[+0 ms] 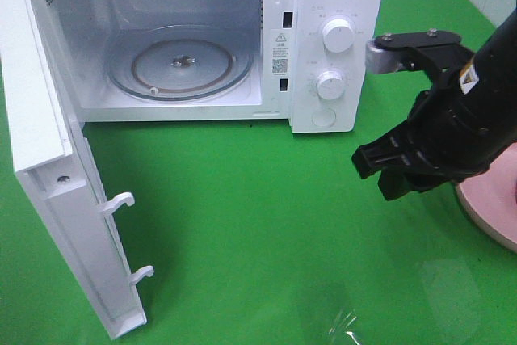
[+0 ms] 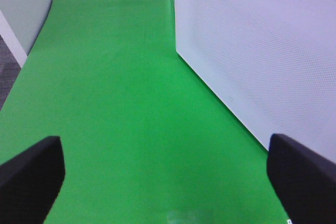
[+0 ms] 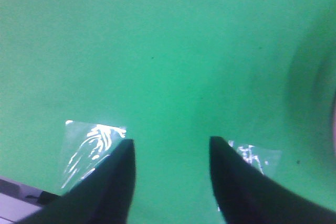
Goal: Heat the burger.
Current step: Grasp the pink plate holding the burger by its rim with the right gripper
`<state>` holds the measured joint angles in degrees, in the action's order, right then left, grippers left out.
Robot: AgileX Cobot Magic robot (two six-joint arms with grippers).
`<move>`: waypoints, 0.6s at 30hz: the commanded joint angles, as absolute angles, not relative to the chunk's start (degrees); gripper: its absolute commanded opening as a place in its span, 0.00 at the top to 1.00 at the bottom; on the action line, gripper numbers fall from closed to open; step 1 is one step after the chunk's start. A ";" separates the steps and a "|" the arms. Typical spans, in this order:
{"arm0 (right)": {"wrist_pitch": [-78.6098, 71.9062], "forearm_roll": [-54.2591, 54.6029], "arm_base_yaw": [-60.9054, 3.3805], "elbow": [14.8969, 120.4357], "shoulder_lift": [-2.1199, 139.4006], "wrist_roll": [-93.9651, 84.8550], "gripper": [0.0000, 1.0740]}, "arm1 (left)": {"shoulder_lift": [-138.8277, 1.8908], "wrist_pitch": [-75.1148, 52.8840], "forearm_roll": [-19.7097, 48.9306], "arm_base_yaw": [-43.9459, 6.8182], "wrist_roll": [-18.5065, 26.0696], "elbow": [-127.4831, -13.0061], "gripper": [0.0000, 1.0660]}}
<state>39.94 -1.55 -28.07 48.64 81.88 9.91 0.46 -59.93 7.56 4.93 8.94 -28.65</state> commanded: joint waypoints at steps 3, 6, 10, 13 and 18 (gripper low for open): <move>41.48 -6.13 -25.38 48.82 78.67 8.37 0.26 | 1.60 -59.36 8.08 4.76 8.59 -28.48 0.03; 42.97 -9.57 -22.86 48.82 78.04 8.37 0.05 | 1.60 -59.36 8.08 4.76 8.59 -28.48 0.03; 44.58 -10.54 -20.57 48.82 78.27 8.37 0.06 | 1.60 -59.36 8.08 4.76 8.59 -28.48 0.03; 44.75 -10.71 -16.04 48.82 78.27 8.37 0.07 | 1.60 -59.36 8.08 4.76 8.59 -28.48 0.03; 44.69 -10.66 -10.83 48.82 80.04 8.25 0.10 | 1.60 -59.36 8.08 4.76 8.59 -28.48 0.03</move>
